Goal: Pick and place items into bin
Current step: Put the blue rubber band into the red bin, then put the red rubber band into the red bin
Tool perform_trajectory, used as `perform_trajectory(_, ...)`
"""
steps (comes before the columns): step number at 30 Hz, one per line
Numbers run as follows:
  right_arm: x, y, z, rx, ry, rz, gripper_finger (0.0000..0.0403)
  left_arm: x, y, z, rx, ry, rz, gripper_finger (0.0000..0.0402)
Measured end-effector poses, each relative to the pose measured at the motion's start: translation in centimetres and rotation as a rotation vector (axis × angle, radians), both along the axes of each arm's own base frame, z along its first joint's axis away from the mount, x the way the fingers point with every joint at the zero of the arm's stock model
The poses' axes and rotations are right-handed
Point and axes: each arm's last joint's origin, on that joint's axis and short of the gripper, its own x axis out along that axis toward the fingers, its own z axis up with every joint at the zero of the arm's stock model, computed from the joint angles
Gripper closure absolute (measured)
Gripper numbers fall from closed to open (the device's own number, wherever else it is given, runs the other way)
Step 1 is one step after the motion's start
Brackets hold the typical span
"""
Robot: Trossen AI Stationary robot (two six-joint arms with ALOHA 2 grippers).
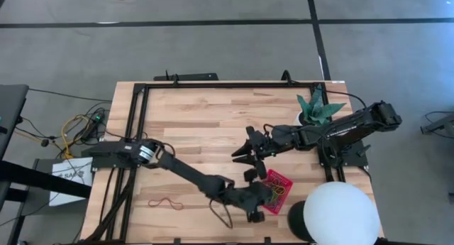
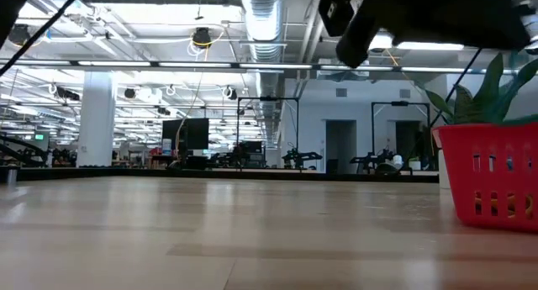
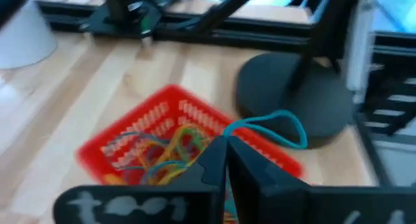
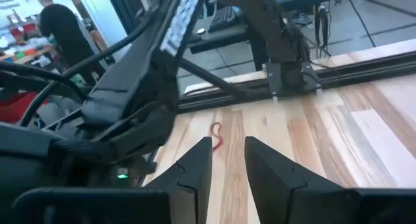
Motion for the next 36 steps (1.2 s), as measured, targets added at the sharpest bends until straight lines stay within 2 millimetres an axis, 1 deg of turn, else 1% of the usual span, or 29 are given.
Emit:
perform_trajectory(4,0.0,0.0,-0.5,-0.011,0.048,0.001,0.0316,0.7,2.0,-0.4,-0.053,0.017,0.027,0.0401)
perform_trajectory(9,0.0,-0.1,-0.6,-0.012,0.051,-0.002,0.0316,1.1,3.1,-0.6,-0.066,0.019,0.047,0.0401)
perform_trajectory(16,0.1,-0.6,-0.6,-0.012,0.051,-0.018,0.0316,1.0,2.9,-0.9,-0.094,0.061,-0.024,0.0400)
perform_trajectory(21,0.1,-0.6,-0.6,-0.012,0.050,-0.020,0.0316,1.2,2.5,-2.4,-0.090,0.083,-0.034,0.0385)
perform_trajectory(24,0.1,-0.6,-0.5,-0.012,0.048,-0.021,0.0316,1.2,2.5,-3.8,-0.087,0.119,-0.050,0.0366)
perform_trajectory(26,0.1,-0.7,-0.6,-0.014,0.062,-0.021,0.0316,1.3,2.4,-4.2,-0.096,0.127,-0.065,0.0351)
perform_trajectory(32,0.0,-0.9,-0.9,-0.018,0.088,-0.030,0.0316,1.2,1.9,-3.7,-0.163,0.127,-0.126,0.0310)
perform_trajectory(36,0.0,-1.0,-1.0,-0.020,0.103,-0.032,0.0316,1.2,0.7,-2.0,-0.231,0.140,-0.212,0.0305)
